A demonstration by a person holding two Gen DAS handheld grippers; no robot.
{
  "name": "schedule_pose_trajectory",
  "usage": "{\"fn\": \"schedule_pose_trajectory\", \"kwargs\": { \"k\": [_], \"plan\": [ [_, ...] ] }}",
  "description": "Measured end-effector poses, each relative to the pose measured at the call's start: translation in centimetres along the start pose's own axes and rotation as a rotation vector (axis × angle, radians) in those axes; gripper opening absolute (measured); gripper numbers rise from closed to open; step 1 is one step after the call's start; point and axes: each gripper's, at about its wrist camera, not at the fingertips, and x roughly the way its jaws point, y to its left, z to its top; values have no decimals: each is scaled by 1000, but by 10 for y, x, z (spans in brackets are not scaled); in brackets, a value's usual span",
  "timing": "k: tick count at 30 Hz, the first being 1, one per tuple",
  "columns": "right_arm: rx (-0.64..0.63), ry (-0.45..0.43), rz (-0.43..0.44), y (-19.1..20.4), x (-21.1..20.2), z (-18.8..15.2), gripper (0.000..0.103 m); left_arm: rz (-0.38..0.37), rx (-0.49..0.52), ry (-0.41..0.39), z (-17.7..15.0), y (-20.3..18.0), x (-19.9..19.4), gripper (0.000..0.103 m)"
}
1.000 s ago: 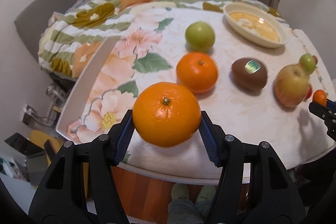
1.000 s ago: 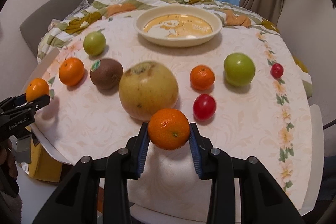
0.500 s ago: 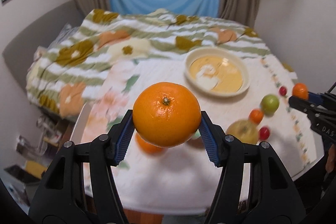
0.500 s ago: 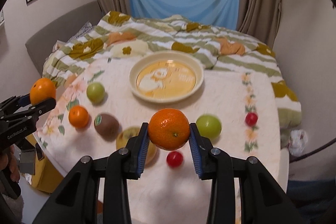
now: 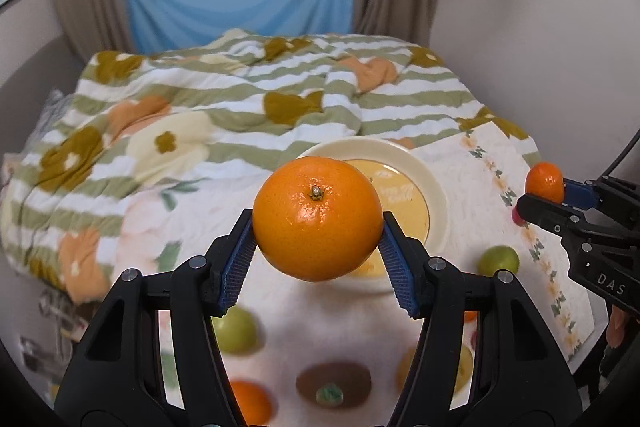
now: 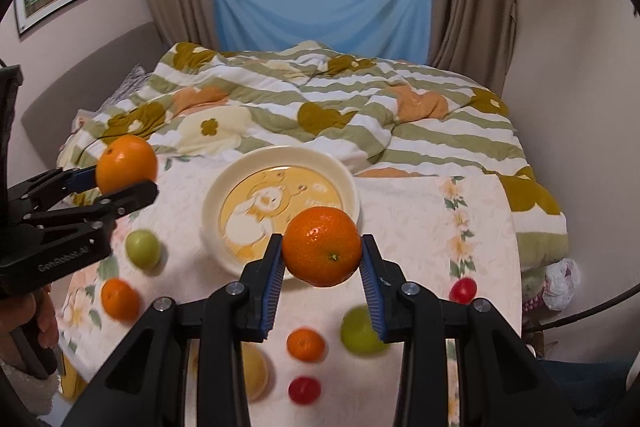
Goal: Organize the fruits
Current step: 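Lift both mandarins and carry them over the white bowl, then open the left tool over the bowl while the right tool releases its mandarin there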
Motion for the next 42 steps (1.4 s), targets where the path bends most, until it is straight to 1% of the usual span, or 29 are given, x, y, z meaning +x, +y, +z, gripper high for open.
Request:
{"fn": "schedule_pose_trajectory", "kwargs": {
  "k": [6,10,16,22,31,32,33,34,35,36,37,39,42],
  "plan": [
    [44,19,-59,-9,30,18,34,-63,64,64,24,-2,59,67],
    [74,38,-78,-15,47,23,34,-98,94,109,30,-4,93,67],
    [136,71,-105,-25,66,23,34,-122,152,170,34,-11,136,67],
    [184,94,-145,-31,74,20,34,-121,226,199,36,-17,162,68],
    [241,103,-167,-31,71,13,34,-130,273,225,34,-22,178,68],
    [245,100,-167,-32,70,13,34,-129,279,225,33,-22,178,70],
    [250,97,-168,-32,68,12,34,-131,282,212,34,-23,175,74],
    [252,96,-168,-32,68,12,34,-132,281,199,35,-23,171,91],
    [254,94,-168,-33,65,11,34,-129,276,180,37,-23,167,103],
    [253,92,-170,-34,63,11,34,-122,267,148,40,-22,160,103],
    [251,90,-171,-35,61,11,34,-124,263,136,42,-22,155,103],
    [245,85,-167,-36,58,12,34,-119,255,127,46,-19,148,103],
    [229,79,-149,-38,54,13,34,-85,225,134,46,-11,135,103]
  ]
}}
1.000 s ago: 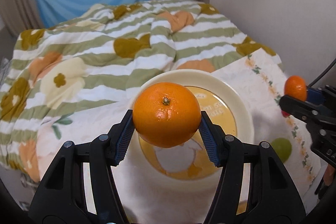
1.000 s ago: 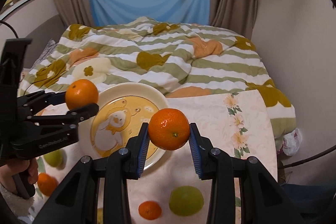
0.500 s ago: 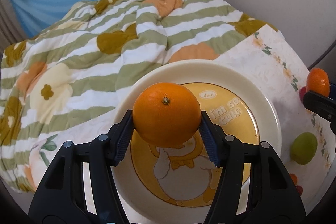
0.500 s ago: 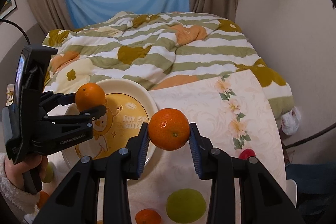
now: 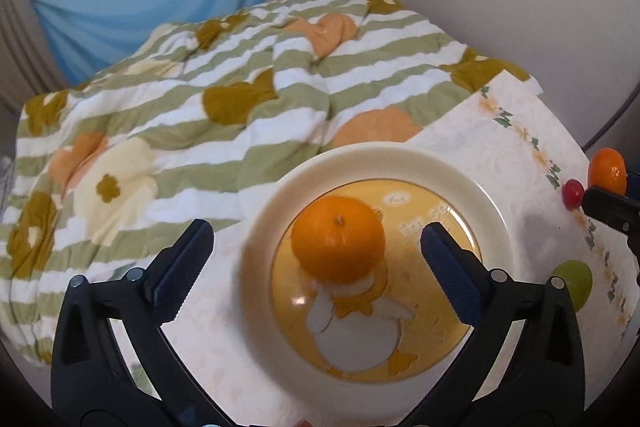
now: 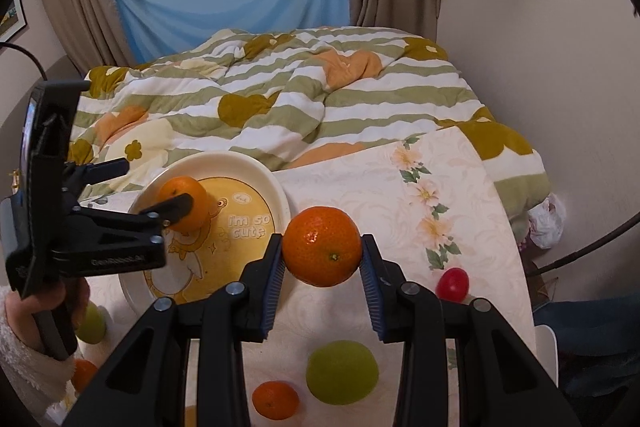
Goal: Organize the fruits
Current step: 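Open the left tool over the bowl while the right tool releases its mandarin there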
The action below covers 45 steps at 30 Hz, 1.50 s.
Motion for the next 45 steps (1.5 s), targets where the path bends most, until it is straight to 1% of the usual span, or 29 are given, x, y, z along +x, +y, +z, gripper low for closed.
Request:
{"fn": "schedule_pose_trajectory", "kwargs": {
  "k": [4,9,12,17,22,27,33,35,38,40,41,42,43,44,45],
  "plan": [
    [-42,1,32,1,-1,6,34,12,-78,16,-10,15,-19,103],
    [-106,2,88,8,4,16,34,64,-161,26,-31,35,-43,103],
    [-167,8,128,19,13,23,34,97,-210,31,-46,46,-57,103],
    [-253,27,192,37,35,28,34,131,-279,50,-70,59,-70,103],
    [-340,64,214,54,60,27,34,150,-351,60,-93,71,-82,103],
    [-429,75,243,65,78,23,34,181,-396,77,-109,76,-87,103],
    [-502,79,249,75,94,20,34,195,-437,86,-121,80,-90,103],
    [-520,84,239,77,99,19,34,201,-447,91,-125,80,-89,103],
    [-538,96,244,80,102,18,35,222,-460,78,-126,79,-93,103],
    [-541,86,239,80,100,17,54,224,-469,68,-126,78,-95,103],
    [-539,81,244,80,98,17,68,228,-474,68,-126,78,-96,103],
    [-533,73,249,79,96,18,78,232,-478,68,-127,78,-97,103],
    [-528,69,253,78,95,19,85,233,-481,68,-127,78,-98,103],
    [-524,66,260,77,93,20,96,235,-485,67,-127,78,-99,103],
    [-523,62,265,76,90,21,103,239,-489,66,-127,77,-100,103]
  ]
}}
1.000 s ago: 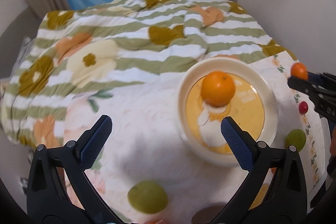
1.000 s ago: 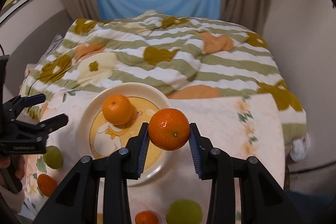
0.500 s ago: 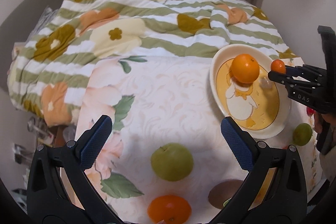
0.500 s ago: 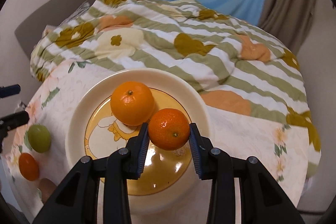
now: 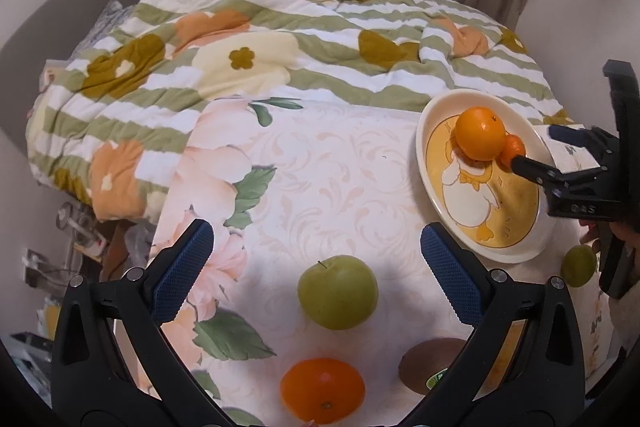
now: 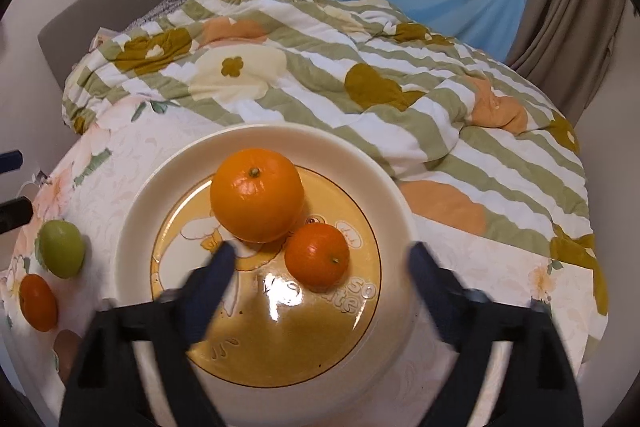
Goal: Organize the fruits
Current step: 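Open the left tool over the bowl while the right tool releases its mandarin there, then move both tools back toward the remaining fruits on the table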
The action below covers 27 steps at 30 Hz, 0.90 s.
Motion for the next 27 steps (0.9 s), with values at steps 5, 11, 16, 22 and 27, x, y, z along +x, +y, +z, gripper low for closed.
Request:
{"fn": "schedule_pose_trajectory", "kwargs": {
  "k": [5,11,16,22,27],
  "plan": [
    [-8,-29,3,0,-15,-1,103,14,-14,-18,-2,-1,-12,103],
    [9,-49,21,-2,-41,-5,103,36,-24,-50,-4,-5,-35,103],
    [13,-66,-29,2,-77,-8,103,48,-24,-100,-5,-11,-65,103],
    [75,-112,-65,7,-128,-17,103,56,-14,-146,-10,-15,-101,103],
    [120,-141,-103,13,-164,-29,103,18,-10,-165,-20,-16,-124,103]
  ]
}}
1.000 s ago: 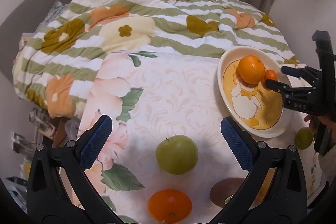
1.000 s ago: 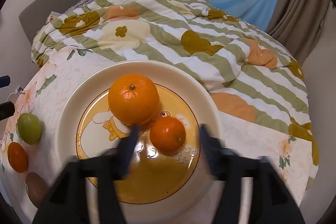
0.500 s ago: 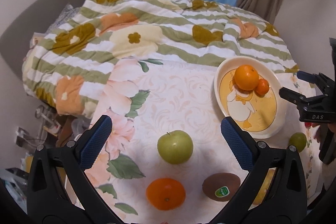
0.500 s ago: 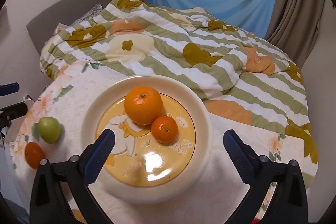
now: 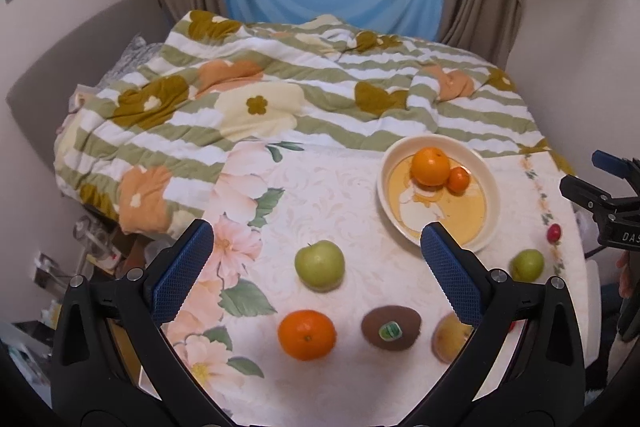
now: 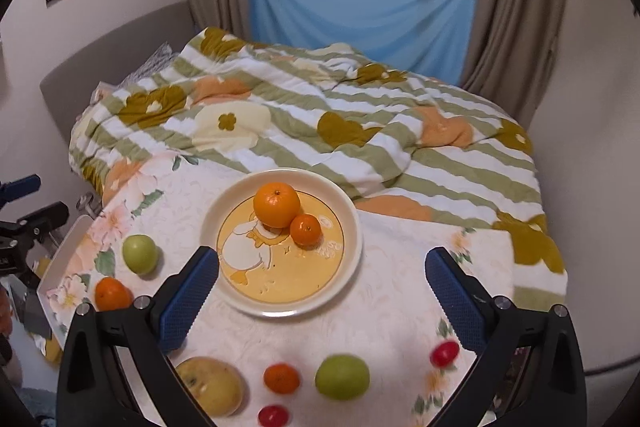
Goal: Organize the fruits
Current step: 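Move both tools back toward the remaining fruits on the table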
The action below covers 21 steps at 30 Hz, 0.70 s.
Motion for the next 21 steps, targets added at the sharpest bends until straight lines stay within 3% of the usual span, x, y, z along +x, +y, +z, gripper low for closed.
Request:
{"fn": "schedule_pose_trajectory", "kwargs": {
  "k": [7,13,21],
  "plan": [
    [53,-15,-76,5,-38,-26,103,-34,25,-5,-15,-4,-23,103],
    [124,-27,-72,4,-58,-59,103,-76,57,0,-40,-10,-33,103],
    [108,-3,-86,7,-61,-94,103,-176,109,19,-81,-34,-28,103]
  ]
}}
